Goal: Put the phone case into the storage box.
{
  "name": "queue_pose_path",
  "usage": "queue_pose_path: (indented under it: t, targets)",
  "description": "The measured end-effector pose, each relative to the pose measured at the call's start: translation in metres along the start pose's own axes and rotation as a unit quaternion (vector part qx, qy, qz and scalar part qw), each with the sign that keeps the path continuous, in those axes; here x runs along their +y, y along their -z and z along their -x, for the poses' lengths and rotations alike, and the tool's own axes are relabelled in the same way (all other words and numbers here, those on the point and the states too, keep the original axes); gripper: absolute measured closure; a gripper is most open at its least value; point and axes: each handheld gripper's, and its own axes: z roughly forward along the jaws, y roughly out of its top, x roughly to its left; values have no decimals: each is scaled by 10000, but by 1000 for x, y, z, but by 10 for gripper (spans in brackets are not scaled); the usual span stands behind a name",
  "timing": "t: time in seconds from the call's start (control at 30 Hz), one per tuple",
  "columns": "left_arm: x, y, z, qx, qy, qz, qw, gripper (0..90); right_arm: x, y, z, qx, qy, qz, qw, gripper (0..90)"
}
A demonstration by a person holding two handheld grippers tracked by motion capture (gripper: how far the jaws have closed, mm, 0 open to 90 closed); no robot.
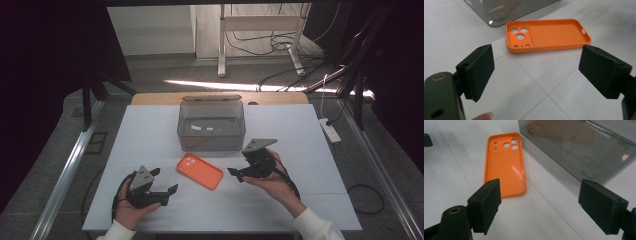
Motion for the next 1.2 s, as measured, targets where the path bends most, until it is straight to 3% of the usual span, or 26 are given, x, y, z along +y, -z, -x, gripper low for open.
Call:
queue_pose_path:
  t: [0.43,1.2]
  targets:
    - [0,1,0,17,15,36,10000,139,19,-18,-11,84,174,-103,9998,183]
    - [0,1,1,23,-2,20,10000,138,43,-43,-16,184,203,-247,9993,175]
